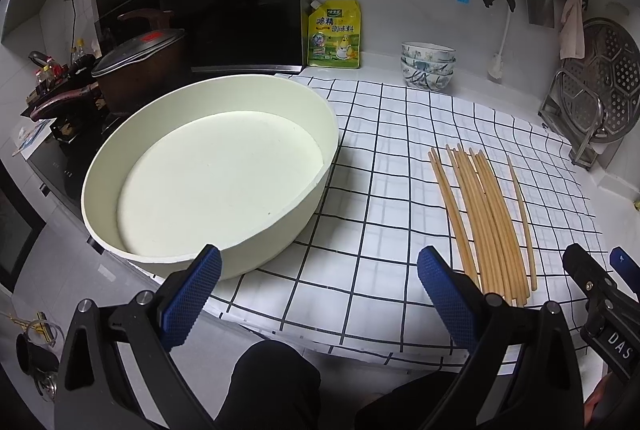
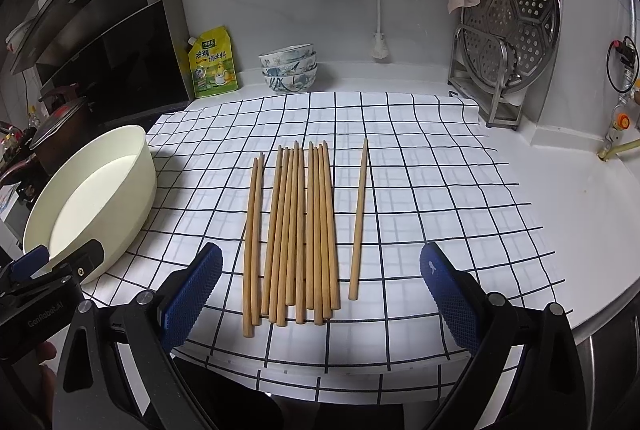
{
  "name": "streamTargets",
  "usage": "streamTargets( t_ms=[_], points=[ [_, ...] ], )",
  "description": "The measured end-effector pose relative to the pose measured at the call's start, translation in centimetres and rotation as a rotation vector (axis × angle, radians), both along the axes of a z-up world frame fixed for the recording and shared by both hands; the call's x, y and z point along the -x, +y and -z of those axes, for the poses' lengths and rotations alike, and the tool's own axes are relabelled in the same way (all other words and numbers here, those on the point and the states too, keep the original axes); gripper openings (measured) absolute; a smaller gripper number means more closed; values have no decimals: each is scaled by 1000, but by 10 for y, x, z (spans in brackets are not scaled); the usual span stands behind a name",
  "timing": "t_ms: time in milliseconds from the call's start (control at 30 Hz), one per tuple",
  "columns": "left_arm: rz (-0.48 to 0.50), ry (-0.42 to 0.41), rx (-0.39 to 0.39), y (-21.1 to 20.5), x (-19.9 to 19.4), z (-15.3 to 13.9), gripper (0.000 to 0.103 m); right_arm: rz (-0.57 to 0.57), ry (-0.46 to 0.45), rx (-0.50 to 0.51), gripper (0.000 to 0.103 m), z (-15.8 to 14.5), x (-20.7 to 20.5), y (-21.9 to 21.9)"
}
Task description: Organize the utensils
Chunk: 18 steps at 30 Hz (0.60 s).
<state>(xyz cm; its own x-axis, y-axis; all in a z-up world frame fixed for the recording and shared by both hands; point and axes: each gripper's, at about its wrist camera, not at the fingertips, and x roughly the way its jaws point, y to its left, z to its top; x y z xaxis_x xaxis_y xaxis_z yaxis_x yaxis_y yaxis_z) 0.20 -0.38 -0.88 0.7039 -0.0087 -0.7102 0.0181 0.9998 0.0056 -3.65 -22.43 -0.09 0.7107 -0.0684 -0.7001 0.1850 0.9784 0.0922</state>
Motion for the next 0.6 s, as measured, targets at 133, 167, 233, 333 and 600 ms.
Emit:
streamTargets(
  t_ms=[133,167,233,333,600],
  points=[
    [9,6,2,-5,-2,1,97,10,-1,-10,95,0,1,-7],
    [15,9,3,-8,-3,2,97,14,0,-14,95,0,1,-10],
    [31,19,9,-13,-5,5,97,23,3,-27,95,1,1,-18],
    [75,57,19,-26,-12,12,97,46,7,-30,95,3,0,-29],
    [133,153,77,-58,-41,40,97,67,91,-16,95,23,-18,-61]
  ],
)
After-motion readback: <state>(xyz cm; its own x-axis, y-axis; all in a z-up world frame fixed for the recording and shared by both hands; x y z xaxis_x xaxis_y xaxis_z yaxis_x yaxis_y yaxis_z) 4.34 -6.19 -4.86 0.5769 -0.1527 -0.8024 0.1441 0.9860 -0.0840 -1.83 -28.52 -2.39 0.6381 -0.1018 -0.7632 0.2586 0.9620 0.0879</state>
